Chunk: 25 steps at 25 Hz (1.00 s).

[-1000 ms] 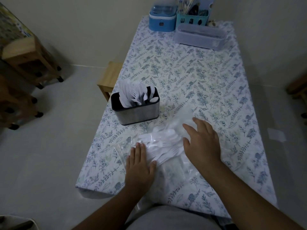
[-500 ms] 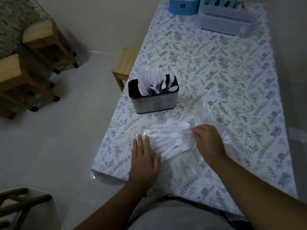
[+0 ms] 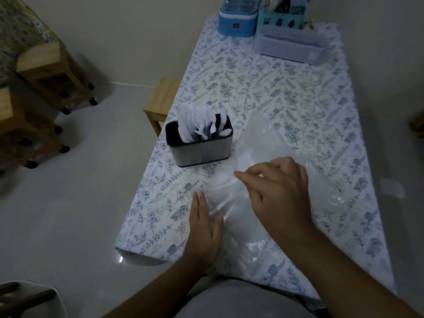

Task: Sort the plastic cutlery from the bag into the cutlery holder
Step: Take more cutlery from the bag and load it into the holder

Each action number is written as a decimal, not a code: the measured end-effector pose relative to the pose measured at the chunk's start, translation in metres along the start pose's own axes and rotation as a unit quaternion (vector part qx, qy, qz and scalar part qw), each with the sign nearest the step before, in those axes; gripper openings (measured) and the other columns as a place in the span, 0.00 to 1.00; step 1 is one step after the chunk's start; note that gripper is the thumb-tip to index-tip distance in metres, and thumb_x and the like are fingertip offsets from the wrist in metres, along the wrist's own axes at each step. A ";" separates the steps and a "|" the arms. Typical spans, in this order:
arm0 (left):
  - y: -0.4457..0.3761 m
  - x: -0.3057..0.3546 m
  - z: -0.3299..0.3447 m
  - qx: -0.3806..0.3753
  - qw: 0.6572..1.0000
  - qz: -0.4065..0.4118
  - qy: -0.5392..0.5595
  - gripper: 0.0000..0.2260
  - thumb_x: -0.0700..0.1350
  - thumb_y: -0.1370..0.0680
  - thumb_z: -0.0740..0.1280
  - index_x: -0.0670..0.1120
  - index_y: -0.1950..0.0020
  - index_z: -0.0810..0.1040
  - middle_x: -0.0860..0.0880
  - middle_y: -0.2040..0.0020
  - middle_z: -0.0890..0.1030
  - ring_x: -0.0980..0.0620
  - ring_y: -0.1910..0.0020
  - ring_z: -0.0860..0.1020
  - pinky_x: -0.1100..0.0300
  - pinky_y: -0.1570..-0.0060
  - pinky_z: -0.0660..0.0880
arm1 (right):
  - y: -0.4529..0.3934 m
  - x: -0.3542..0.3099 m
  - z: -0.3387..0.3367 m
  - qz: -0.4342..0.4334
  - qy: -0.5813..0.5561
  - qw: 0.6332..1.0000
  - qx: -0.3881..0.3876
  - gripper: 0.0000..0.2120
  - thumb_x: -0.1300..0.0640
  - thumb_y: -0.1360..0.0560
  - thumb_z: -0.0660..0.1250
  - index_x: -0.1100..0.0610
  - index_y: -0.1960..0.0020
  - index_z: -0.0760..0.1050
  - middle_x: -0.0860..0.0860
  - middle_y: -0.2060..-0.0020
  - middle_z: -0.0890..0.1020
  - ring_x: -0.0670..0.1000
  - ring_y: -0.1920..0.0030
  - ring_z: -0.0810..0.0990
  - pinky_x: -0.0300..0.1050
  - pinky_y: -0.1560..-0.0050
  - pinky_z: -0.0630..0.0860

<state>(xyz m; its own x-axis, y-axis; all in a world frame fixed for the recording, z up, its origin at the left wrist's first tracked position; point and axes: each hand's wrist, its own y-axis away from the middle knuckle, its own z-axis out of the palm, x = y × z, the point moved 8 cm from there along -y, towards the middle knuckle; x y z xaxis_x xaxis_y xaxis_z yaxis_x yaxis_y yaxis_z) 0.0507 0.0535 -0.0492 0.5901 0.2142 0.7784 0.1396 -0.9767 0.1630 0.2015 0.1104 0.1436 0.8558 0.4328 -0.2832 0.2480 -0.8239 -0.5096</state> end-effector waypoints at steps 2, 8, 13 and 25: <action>0.005 -0.002 0.004 -0.005 1.000 -0.006 -0.003 0.34 0.59 0.19 0.52 0.50 0.19 0.39 0.54 0.19 0.37 0.58 0.21 0.37 0.54 0.22 0.42 | 0.006 -0.006 -0.004 -0.005 0.010 1.000 -0.005 0.12 0.60 0.27 0.72 0.46 0.49 0.87 0.43 0.57 0.85 0.53 0.54 0.74 0.48 0.50 0.63; 0.007 -0.002 -0.010 0.064 0.995 -0.075 0.032 0.27 0.48 0.19 0.65 0.47 0.22 0.60 0.46 0.24 0.57 0.47 0.25 0.57 0.55 0.28 0.57 | 0.010 0.022 0.004 0.042 0.034 0.998 -0.023 0.12 0.60 0.29 0.75 0.45 0.50 0.87 0.43 0.57 0.85 0.54 0.52 0.77 0.51 0.48 0.65; 0.015 -0.035 -0.023 0.130 0.908 -0.311 0.249 0.19 0.41 0.22 0.71 0.47 0.36 0.67 0.45 0.52 0.78 0.51 0.59 0.79 0.55 0.60 0.80 | 0.012 0.058 0.031 0.103 0.037 0.991 -0.077 0.14 0.59 0.27 0.74 0.46 0.44 0.85 0.44 0.51 0.86 0.55 0.45 0.78 0.51 0.43 0.64; -0.005 0.017 -0.038 0.058 0.972 -0.087 0.211 0.12 0.37 0.23 0.65 0.46 0.42 0.81 0.52 0.45 0.81 0.58 0.45 0.78 0.66 0.43 0.73 | 0.082 0.027 0.110 0.151 -0.080 0.907 -0.386 0.09 0.42 0.27 0.67 0.46 0.57 0.76 0.41 0.55 0.74 0.49 0.47 0.75 0.50 0.49 0.74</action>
<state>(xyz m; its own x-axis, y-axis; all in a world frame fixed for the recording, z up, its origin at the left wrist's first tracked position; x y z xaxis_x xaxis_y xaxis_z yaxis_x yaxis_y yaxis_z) 0.0297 0.0615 -0.0139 0.1738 0.3284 0.9284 0.3115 -0.9127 0.2645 0.1951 0.0950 0.0044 0.8757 0.1424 -0.4614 0.3110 -0.8973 0.3133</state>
